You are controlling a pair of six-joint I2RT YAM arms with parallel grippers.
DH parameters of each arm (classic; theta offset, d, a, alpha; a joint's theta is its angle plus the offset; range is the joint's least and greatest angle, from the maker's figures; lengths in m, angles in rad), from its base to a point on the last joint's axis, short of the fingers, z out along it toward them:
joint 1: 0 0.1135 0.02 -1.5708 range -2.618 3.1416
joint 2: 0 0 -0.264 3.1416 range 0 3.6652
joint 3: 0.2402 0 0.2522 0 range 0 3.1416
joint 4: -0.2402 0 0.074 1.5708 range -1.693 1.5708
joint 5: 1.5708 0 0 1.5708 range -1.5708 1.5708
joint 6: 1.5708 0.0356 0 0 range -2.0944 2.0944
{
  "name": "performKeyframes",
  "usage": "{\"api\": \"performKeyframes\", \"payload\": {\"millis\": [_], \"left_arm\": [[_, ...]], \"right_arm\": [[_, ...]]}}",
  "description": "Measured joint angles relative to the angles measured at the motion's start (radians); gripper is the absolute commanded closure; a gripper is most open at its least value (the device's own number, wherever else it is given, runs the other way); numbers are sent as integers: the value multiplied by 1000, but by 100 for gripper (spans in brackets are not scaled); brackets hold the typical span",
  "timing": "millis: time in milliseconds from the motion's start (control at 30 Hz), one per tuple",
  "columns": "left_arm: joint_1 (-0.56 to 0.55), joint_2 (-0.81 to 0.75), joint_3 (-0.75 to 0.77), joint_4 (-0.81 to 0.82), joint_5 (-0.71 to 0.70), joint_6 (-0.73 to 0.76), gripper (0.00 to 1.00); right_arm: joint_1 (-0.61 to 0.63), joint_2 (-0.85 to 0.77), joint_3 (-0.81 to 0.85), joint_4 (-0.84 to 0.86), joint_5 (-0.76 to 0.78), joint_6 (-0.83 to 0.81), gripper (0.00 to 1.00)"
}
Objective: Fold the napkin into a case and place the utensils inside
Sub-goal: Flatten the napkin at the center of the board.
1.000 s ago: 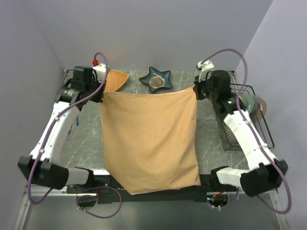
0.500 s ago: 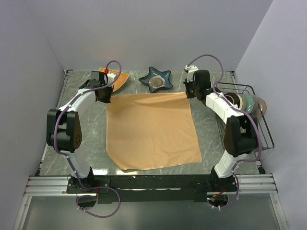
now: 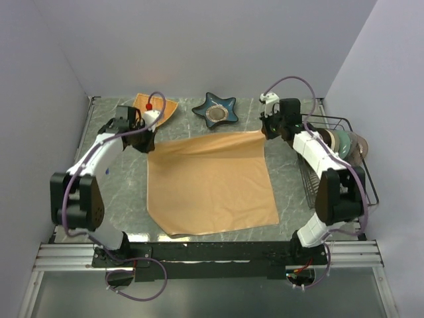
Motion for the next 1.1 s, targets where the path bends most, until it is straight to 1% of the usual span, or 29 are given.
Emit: {"api": "performKeyframes", "payload": {"millis": [167, 300, 367, 467, 633, 833, 933, 1100], "left_arm": [[-5, -209, -175, -135, 53, 119, 99], [-19, -318, -259, -238, 69, 192, 99], [-35, -358, -303, -259, 66, 212, 98], [-79, -376, -372, -264, 46, 223, 99], [-168, -289, -430, -236, -29, 208, 99], [-188, -114, -420, -166, -142, 179, 99], [-182, -40, -353, -169, -179, 165, 99], [-138, 115, -174, -146, -225, 142, 99]], "right_arm": [[-1, -155, -103, -106, -61, -103, 100], [-1, -240, -188, -171, -73, -166, 100], [0, -252, -231, -191, -69, -182, 100], [8, -215, -262, -218, -53, -183, 100], [45, -69, -262, -222, -11, -164, 100], [69, 39, -243, -222, 53, -130, 100], [69, 97, -200, -220, 97, -104, 100], [69, 179, -99, -211, 158, -53, 100]]}}
